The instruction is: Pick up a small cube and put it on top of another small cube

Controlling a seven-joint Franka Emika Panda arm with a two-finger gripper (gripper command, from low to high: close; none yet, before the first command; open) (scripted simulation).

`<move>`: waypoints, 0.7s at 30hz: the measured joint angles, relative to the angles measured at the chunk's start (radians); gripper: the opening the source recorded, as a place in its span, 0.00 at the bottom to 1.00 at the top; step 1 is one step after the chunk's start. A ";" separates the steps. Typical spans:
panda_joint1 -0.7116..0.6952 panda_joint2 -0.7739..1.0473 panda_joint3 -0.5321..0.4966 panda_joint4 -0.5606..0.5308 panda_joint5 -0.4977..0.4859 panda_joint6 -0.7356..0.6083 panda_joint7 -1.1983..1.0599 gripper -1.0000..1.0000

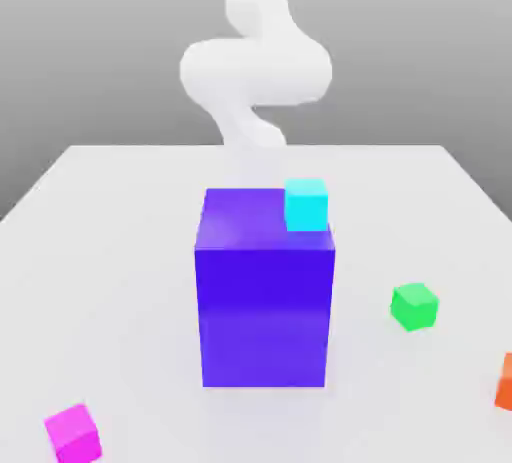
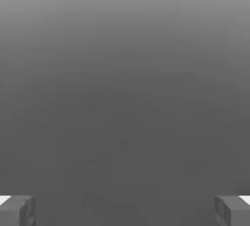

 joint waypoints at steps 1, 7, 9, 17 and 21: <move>-0.013 0.039 -0.001 -0.001 -0.001 0.013 0.019 0.50; -0.084 0.260 -0.010 -0.004 -0.009 0.082 0.126 0.50; -0.104 0.332 -0.017 -0.005 -0.012 0.105 0.161 0.50; -0.179 0.622 -0.055 -0.010 -0.009 0.198 0.291 0.50; -0.220 0.768 -0.073 -0.012 0.007 0.244 0.346 0.50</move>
